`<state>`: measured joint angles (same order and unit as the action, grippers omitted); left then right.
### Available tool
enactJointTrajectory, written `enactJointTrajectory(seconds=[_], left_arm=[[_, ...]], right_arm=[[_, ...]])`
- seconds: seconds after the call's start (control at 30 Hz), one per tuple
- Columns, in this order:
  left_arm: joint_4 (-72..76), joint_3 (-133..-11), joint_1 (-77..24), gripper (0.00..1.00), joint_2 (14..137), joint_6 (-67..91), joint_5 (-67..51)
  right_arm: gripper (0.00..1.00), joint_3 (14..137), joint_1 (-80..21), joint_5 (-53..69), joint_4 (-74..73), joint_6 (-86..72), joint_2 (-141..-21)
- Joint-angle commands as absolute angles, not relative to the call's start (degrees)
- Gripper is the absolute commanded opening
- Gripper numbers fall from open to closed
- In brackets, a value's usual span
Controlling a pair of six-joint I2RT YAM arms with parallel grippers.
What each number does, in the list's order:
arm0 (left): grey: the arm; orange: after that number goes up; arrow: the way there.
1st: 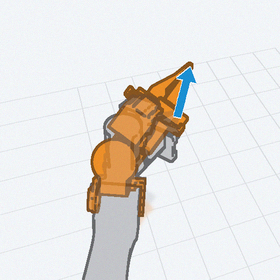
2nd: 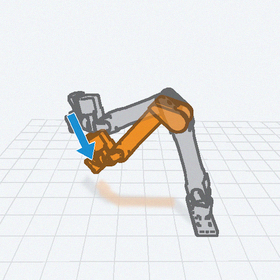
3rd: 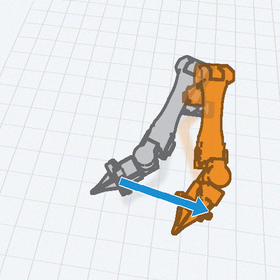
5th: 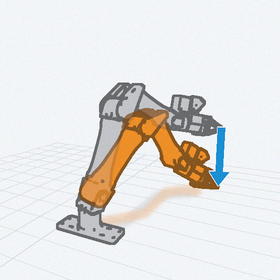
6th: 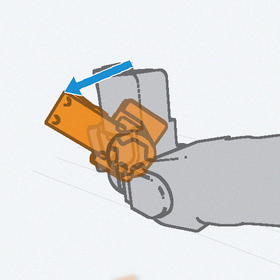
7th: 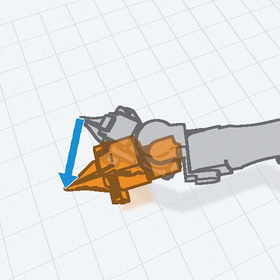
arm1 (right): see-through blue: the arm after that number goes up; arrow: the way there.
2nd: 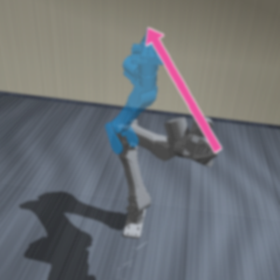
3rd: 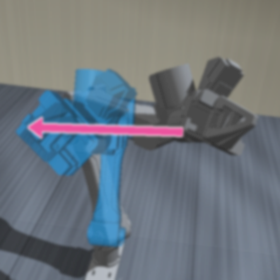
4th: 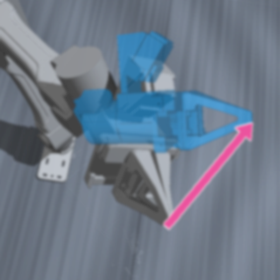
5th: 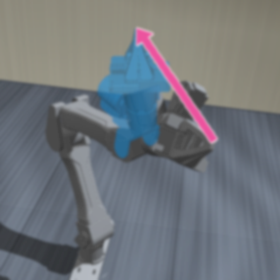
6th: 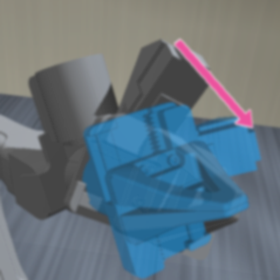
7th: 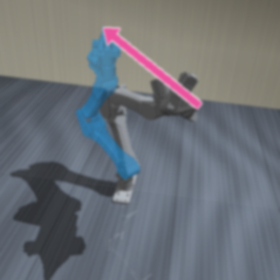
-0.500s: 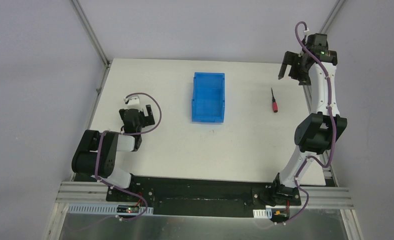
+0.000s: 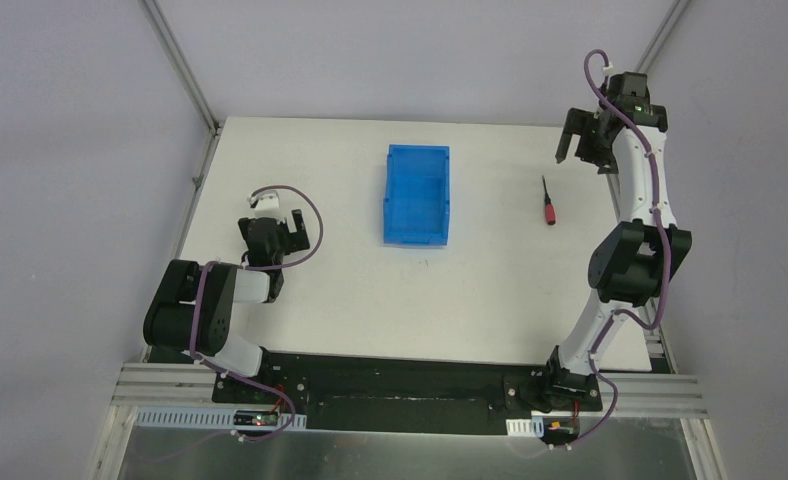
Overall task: Put the screwdriver in the bin
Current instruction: Pick up the screwdriver from the center of the board.
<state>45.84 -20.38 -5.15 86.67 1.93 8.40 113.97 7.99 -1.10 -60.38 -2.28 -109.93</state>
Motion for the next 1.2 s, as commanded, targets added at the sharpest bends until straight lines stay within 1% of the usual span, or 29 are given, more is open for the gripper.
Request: enactJointTrajectory(seconds=[0.0,0.27,0.63,0.73,1.07,1.17], left_arm=[[47.3,-21.3,-4.8,0.99,86.2,1.6,7.8],[47.3,-21.3,-4.8,0.99,86.2,1.6,7.8],[47.3,-21.3,-4.8,0.99,86.2,1.6,7.8],[47.3,-21.3,-4.8,0.99,86.2,1.6,7.8],[47.3,-21.3,-4.8,0.99,86.2,1.6,7.8],[47.3,-21.3,-4.8,0.99,86.2,1.6,7.8]], right_arm=[[0.98,112.2,7.6,-2.3,-56.5,-1.6,-112.9],[0.98,110.6,7.6,-2.9,-54.9,-1.7,-118.2],[0.99,106.1,6.4,-3.9,-50.8,-0.5,-122.2],[0.97,105.6,6.3,-3.3,-50.1,-0.5,-123.3],[0.87,105.2,6.2,-2.3,-49.8,-0.4,-127.3],[0.79,105.1,6.2,-2.0,-49.9,-0.4,-128.0]])
